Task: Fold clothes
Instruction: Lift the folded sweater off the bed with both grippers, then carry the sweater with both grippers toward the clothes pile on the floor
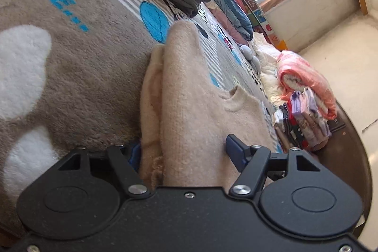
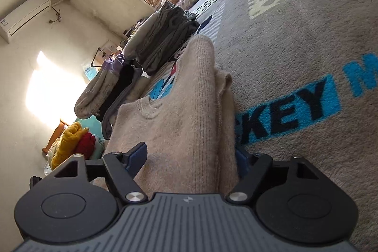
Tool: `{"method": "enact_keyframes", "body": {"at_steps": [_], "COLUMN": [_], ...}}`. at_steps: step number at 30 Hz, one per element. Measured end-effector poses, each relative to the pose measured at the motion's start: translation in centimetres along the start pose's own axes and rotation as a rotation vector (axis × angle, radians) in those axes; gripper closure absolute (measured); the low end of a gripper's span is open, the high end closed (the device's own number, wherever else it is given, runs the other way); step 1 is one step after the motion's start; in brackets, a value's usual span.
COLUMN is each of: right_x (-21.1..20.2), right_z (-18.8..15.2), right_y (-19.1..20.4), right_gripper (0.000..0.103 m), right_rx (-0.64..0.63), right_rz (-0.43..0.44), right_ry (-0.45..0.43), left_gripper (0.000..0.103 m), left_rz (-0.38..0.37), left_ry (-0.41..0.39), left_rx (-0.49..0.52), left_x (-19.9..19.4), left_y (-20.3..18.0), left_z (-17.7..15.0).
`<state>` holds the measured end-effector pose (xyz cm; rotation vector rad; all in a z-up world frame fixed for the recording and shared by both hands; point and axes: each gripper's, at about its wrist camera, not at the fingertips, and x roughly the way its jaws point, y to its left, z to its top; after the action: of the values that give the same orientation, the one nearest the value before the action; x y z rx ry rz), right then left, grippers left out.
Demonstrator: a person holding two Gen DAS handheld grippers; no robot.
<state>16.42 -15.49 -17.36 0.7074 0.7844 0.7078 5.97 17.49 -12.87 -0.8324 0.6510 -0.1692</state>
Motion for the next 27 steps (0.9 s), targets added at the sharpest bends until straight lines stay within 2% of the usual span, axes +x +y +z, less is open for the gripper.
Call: {"method": "enact_keyframes", "body": {"at_steps": [1, 2, 3, 5, 8, 13, 20, 27], "right_x": [0.0, -0.2, -0.4, -1.0, -1.8, -2.4, 1.0, 8.0], "right_z": [-0.1, -0.2, -0.3, -0.5, -0.5, 0.7, 3.0, 5.2], "right_y": [-0.2, -0.5, -0.8, -1.3, -1.1, 1.0, 6.6, 15.9], "right_gripper": [0.044, 0.051, 0.054, 0.058, 0.062, 0.063, 0.063, 0.063], "right_rx": [0.015, 0.045, 0.07, 0.115, 0.155, 0.173, 0.141, 0.075], "right_rz": [0.008, 0.029, 0.051, 0.092, 0.148, 0.259, 0.425, 0.595], "right_ry": [-0.002, -0.006, -0.014, -0.029, -0.051, -0.067, 0.001, 0.127], "left_gripper": [0.053, 0.057, 0.062, 0.064, 0.068, 0.07, 0.07, 0.07], "left_rz": [-0.008, -0.031, -0.043, -0.04, -0.077, -0.149, -0.212, -0.189], "left_ry": [0.001, 0.001, 0.0, -0.004, -0.029, -0.116, -0.328, -0.572], "left_rx": [-0.015, -0.057, -0.084, -0.089, -0.118, -0.173, -0.206, -0.216], "left_x": [0.0, -0.3, -0.6, -1.3, -2.5, -5.4, -12.8, -20.9], "left_y": [0.0, 0.2, 0.4, -0.1, -0.8, -1.6, -1.5, 0.5], "left_z": [-0.1, -0.2, -0.2, -0.3, -0.2, 0.9, 3.7, 7.3]}}
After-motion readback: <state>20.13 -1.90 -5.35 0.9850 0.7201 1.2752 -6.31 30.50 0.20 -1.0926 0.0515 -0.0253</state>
